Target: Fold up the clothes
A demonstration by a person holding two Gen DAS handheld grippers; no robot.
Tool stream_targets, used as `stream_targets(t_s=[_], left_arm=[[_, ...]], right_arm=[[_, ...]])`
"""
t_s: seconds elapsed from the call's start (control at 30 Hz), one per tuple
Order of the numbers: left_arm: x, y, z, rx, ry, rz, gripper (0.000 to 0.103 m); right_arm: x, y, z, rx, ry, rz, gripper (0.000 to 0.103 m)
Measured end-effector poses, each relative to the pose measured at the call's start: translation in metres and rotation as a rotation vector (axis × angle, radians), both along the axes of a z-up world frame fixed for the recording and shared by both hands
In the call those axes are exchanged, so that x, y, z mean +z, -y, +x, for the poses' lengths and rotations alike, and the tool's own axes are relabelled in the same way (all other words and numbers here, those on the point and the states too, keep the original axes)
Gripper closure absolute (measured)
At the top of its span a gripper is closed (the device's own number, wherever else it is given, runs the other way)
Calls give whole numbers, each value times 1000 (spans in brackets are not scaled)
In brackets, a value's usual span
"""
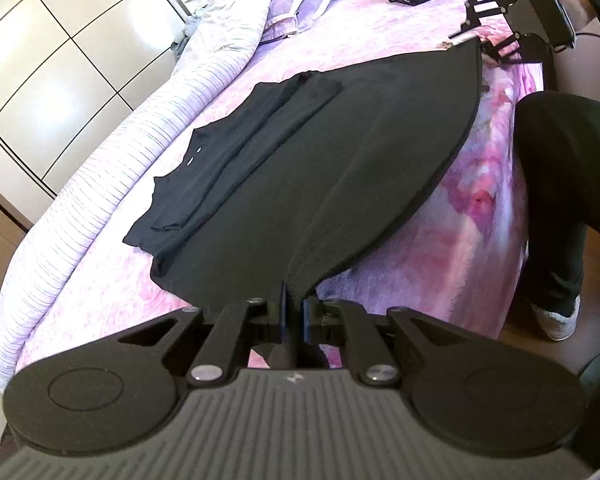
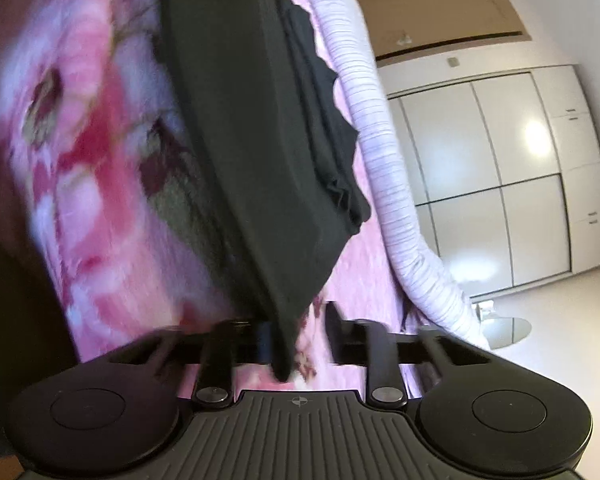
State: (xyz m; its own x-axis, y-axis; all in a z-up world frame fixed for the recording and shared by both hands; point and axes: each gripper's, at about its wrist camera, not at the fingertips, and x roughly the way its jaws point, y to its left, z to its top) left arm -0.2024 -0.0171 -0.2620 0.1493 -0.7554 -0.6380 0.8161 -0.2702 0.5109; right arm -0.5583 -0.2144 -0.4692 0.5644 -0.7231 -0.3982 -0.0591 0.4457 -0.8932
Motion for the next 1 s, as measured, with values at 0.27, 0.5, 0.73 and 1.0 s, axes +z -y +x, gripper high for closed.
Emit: stream_targets(t_s=[0.27, 0.5, 0.73, 1.0], left_arm=[[22, -51, -5, 8, 51, 2, 99], [36, -130, -25, -9, -28, 85, 99], [65, -125, 1, 24, -90, 63, 99], [141, 5, 90, 35, -86, -44, 99]], right_arm=[[47, -42, -25, -13, 92, 70, 101], [87, -123, -81, -31, 127, 90, 101], [113, -156, -88, -12, 110, 79, 101], [186, -51, -14, 8, 146, 63, 101]])
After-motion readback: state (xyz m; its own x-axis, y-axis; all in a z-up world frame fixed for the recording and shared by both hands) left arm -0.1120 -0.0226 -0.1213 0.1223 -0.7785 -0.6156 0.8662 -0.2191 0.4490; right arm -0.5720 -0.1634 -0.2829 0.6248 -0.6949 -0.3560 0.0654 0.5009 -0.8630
